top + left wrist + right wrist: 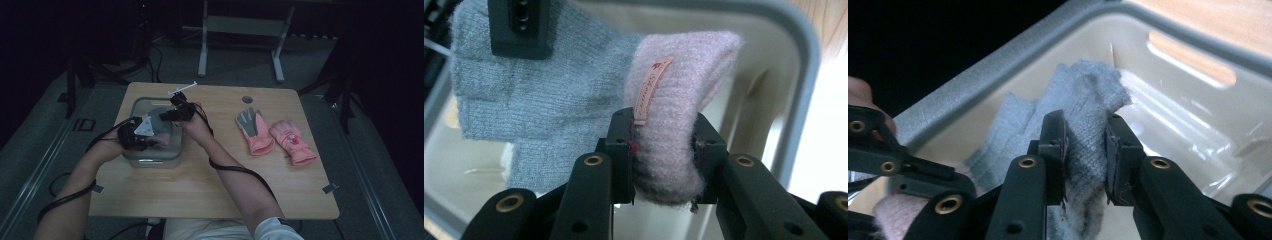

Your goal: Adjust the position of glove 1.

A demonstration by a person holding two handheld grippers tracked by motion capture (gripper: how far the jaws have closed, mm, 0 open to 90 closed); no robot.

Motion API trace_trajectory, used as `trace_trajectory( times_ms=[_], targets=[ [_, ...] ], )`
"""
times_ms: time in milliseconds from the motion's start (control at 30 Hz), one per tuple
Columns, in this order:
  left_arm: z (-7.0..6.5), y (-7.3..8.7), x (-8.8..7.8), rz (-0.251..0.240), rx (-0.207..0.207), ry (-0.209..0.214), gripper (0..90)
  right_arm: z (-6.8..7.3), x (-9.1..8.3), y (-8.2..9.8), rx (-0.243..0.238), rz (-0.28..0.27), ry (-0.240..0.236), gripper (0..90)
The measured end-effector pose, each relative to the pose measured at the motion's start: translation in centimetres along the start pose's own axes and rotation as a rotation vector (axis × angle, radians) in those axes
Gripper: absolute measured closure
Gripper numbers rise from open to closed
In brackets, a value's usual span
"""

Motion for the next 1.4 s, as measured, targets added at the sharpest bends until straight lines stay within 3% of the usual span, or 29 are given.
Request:
trace_trajectory(
  times_ms=[167,367,533,600,667,833,967,1033,1100,1200,1400],
  targets=[
    [0.2,1.0,1.1,0.040,0.015,0.066,68.4,-0.6,1.1,1.1,0.022,0.031,0.008,73.6],
    [0.3,1.4,2.3,0.090,0.040,0.090,68.4,-1.1,2.1,2.0,0.016,0.070,0.043,73.0],
    [0.4,1.3,2.8,0.098,0.034,0.110,68.3,-1.3,2.4,1.8,0.008,0.094,0.062,70.2],
    [0.4,1.6,3.4,0.123,0.025,0.142,68.1,-1.7,2.3,1.8,0.014,0.101,0.080,64.9],
    [0.5,2.1,3.8,0.159,0.040,0.149,68.0,-1.9,2.0,1.8,0.024,0.091,0.072,63.9],
    [0.6,2.0,4.2,0.149,0.042,0.133,65.0,-2.1,0.9,1.6,0.018,0.075,0.062,59.1],
    [0.6,1.5,3.7,0.159,-0.026,0.136,57.9,-1.7,0.0,1.5,0.012,0.063,0.038,53.9],
    [0.9,1.2,3.3,0.153,-0.047,0.096,50.0,-1.3,-0.5,1.6,-0.009,0.061,0.027,52.2],
    [1.4,0.8,2.7,0.145,-0.110,0.064,34.1,-1.1,-1.2,1.6,-0.013,0.047,0.018,52.3],
    [1.8,0.1,1.8,0.100,-0.175,0.048,28.6,-0.8,-2.4,1.4,-0.006,0.022,0.006,53.0],
    [1.1,-1.3,1.1,0.068,-0.211,0.071,13.5,-0.9,-4.7,1.6,-0.037,-0.012,0.012,54.6]
  ],
)
Point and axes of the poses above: each handheld gripper's, and its own axes: x roughly forward along the jaws, y roughly out of its underside, z roughly to its left, the point moved 8 cm from there along x, roughly forward along the jaws, and after that the axes turned 7 degrees about -z, right-handed, at the moved point
